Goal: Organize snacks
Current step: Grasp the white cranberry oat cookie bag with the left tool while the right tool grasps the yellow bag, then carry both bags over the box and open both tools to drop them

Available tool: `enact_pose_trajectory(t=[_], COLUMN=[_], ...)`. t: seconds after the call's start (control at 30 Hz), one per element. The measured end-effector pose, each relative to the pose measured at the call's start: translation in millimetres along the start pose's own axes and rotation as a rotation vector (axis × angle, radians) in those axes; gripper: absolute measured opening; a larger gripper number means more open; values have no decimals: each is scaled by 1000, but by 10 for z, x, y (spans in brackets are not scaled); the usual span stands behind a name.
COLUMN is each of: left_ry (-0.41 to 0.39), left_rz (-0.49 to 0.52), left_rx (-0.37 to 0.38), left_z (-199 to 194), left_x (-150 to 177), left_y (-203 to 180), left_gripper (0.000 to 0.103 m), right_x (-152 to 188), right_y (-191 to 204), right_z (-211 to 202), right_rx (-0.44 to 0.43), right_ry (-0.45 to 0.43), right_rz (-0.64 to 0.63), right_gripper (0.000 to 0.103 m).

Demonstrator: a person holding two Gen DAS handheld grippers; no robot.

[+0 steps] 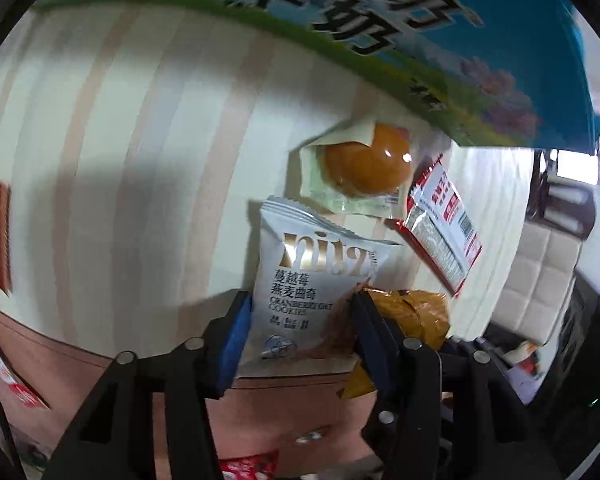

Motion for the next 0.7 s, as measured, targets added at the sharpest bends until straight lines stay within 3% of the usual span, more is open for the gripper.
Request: enact_pose_trajectory(t=[0.07,0.17,0.23,0.33,0.5,0.6,0.7], left_ry=[-11,-12,-3,13,76,75,57], left_rz=[38,72,92,104,64,82,94], left_rx=[-12,28,97,129,239,266,245], left_z=[-11,-66,-80,-64,124,124,108], left_x=[30,81,88,59,45,79,93], left_y=[-46,-106,-195,-173,-240,-312,-344], left_gripper=[42,40,40,41,49,49,47], right_x=[28,52,58,90,89,109,122], right_y=[-3,-91,-210,-310,-424,-502,-627], right_z=[-2,-9,-17,-45,-71,-111,-61], right_rx=[-17,-54,-92,-150,-280,-355,-423], right_ry=[1,6,1,-4,-7,-13,-13], right_rz=[11,33,44,51,99,133,152], right_gripper=[48,48,48,48,48,48,48])
Point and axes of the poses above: each gripper's, at about its wrist camera, not at the fingertips, and z roughly the way its jaws point, y to its left, x to its underside, the point moved 8 cm from there along z, roughly the way its jaws point, and after that the axes turned 2 degrees about y, right-handed, at the moved point
